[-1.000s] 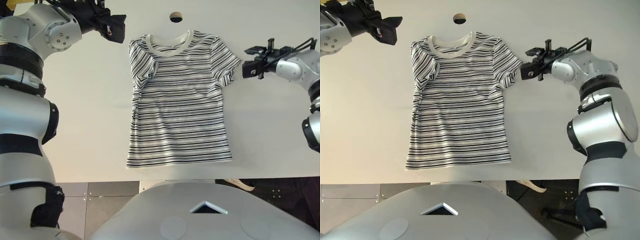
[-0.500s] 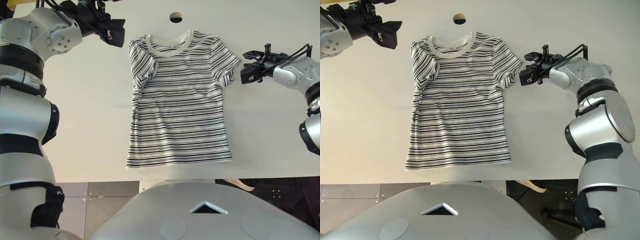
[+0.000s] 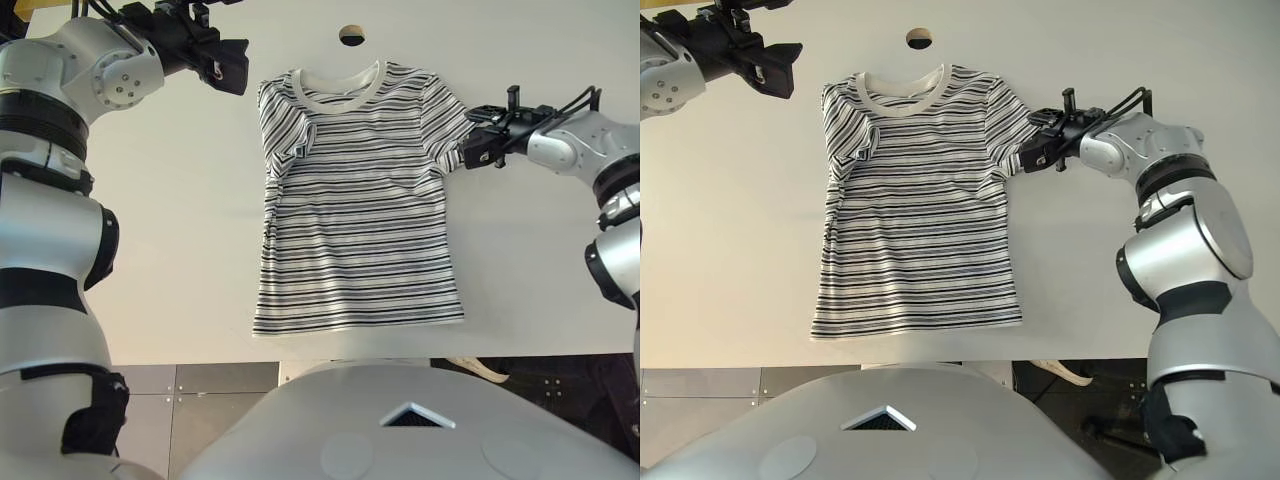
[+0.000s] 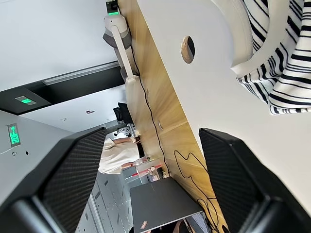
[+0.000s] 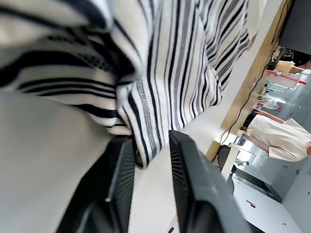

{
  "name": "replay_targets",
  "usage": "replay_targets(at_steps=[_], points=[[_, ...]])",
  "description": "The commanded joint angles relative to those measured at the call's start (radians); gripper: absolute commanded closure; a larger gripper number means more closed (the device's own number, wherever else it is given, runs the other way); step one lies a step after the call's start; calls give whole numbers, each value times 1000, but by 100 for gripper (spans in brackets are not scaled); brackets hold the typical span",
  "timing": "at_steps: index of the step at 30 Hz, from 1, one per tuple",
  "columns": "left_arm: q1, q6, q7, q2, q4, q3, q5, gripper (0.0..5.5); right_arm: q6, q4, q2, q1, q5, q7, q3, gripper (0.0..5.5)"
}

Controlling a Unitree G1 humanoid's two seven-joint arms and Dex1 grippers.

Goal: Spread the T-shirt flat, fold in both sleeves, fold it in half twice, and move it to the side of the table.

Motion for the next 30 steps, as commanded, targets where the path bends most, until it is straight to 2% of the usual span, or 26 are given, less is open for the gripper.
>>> replay_targets(at_steps=[1,3,17,30], points=[[11,3,0,-1,9,1,-3,194,3,12,14,25,-13,29,12,496],[12,2,0,-1,7,2,-4,194,5,12,12,24,-13,30,12,536],[34,-1,-9,15,-18,15,-16,194,35,10,0,-45,-59,-25,43,536],[56,3,-22,23,-48,16,-28,194,-70,-29,26,-176,-152,-127,107,536]])
